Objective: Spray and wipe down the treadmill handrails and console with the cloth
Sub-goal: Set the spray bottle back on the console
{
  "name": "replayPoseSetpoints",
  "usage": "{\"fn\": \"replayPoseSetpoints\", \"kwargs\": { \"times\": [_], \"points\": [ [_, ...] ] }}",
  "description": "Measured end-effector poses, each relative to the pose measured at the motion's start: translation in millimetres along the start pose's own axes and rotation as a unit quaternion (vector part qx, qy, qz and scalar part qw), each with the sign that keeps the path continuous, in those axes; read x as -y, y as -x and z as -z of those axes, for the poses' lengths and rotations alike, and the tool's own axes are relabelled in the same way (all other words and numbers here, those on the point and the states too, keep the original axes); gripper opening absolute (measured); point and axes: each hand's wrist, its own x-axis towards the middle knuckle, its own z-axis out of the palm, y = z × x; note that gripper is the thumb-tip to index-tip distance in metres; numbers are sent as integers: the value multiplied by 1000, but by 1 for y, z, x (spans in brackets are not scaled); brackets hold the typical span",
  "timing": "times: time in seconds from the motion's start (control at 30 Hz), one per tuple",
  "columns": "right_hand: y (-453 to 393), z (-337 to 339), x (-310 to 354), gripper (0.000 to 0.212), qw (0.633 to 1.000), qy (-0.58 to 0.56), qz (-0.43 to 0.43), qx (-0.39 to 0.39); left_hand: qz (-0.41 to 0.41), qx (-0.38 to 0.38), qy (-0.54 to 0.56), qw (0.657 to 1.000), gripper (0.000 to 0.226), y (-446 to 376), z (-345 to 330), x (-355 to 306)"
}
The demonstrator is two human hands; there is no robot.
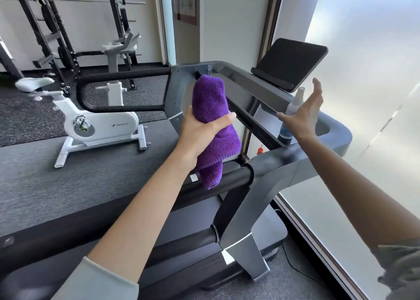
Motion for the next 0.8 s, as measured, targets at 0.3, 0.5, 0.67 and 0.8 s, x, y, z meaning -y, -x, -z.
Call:
{"fn": "replayPoseSetpoints", "kwargs": {
  "times": [0.3,0.5,0.67,0.8],
  "points": [
    [78,63,112,46,905,-256,-3,340,-69,-14,-70,995,97,26,-35,-8],
    [107,120,83,35,914,-307,-44,261,-45,192,-21,980,99,63,-69,-15],
    [160,188,48,24,923,-335,-88,167,35,345,100,933,73,91,-92,-2],
    [216,218,26,23,927,-330,-165,57,112,459,89,877,58,109,-121,32]
  ]
}}
